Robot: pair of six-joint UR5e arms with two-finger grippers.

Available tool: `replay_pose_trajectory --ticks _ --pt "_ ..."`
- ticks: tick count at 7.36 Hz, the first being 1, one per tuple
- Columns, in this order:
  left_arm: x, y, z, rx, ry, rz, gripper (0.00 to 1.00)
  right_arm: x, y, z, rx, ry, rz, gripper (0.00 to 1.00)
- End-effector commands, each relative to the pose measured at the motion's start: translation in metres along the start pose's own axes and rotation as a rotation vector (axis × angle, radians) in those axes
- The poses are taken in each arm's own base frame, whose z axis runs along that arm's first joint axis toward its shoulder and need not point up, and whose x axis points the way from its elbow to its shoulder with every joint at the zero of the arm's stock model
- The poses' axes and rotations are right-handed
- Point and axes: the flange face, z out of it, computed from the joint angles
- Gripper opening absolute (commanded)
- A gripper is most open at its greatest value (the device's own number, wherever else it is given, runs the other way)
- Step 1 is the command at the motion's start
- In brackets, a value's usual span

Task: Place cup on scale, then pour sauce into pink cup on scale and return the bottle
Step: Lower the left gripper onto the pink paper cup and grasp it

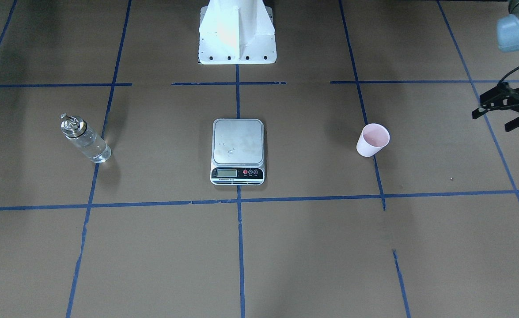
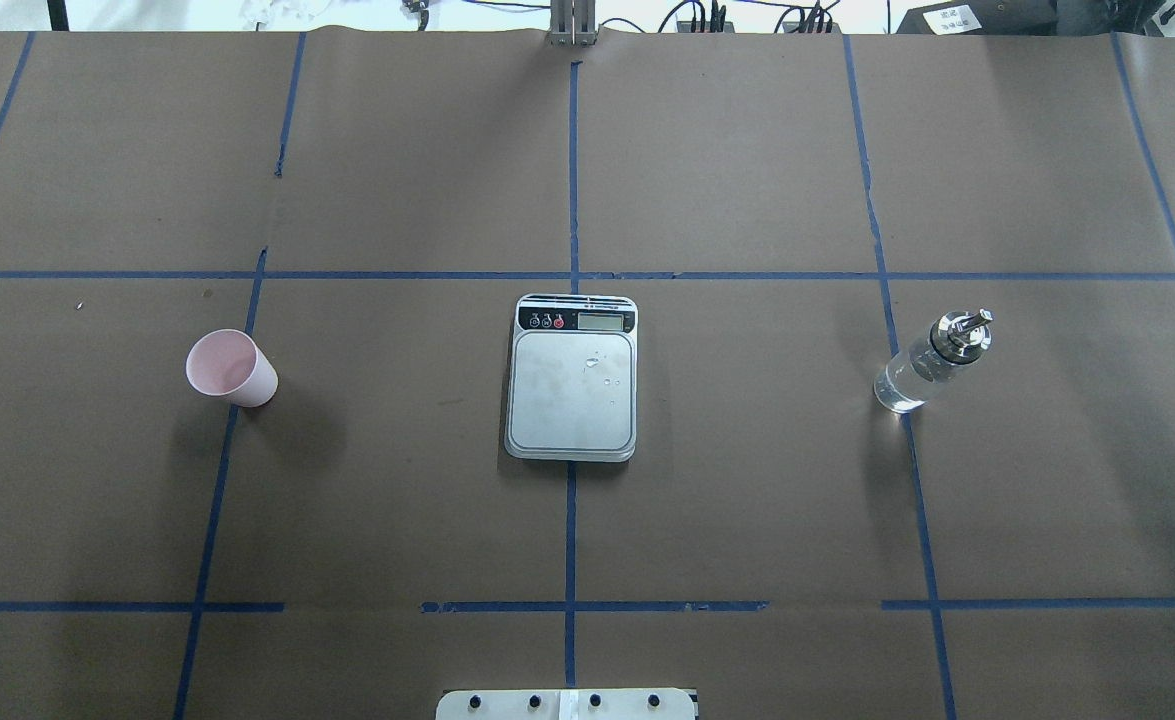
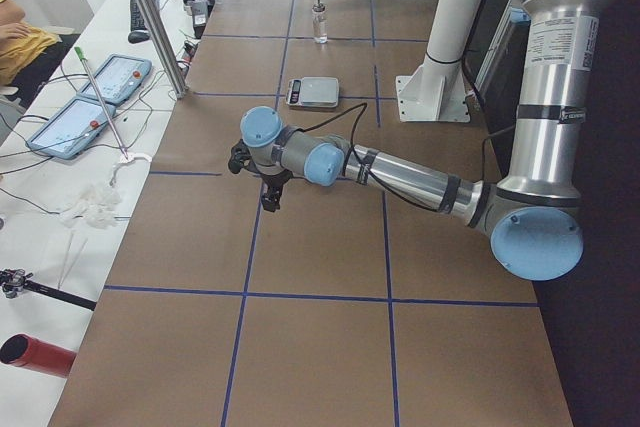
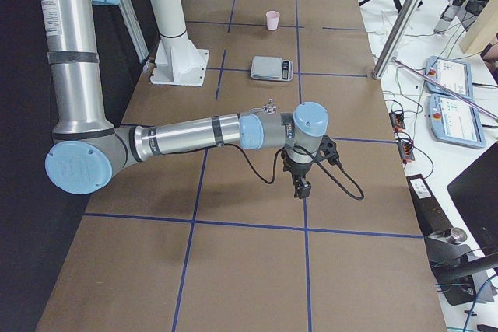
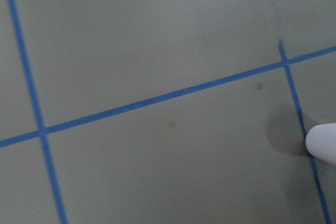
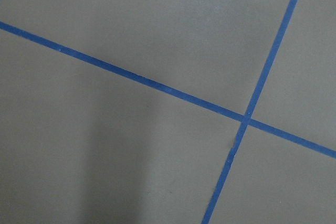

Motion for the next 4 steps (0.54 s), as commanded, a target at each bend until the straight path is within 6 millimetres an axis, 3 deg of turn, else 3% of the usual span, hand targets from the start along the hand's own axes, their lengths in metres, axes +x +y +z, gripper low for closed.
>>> replay_pose_trajectory --ticks 1,4 --pt "0.046 -0.003 0.037 -0.010 0.008 0.001 1.00 -0.006 -0.001 -0.003 0.006 -0.007 0.008 1.00" --pt "0.098 -0.015 0.070 -0.013 0.009 -0.015 1.00 -0.015 0.004 -0.008 0.020 -0.021 0.015 1.00"
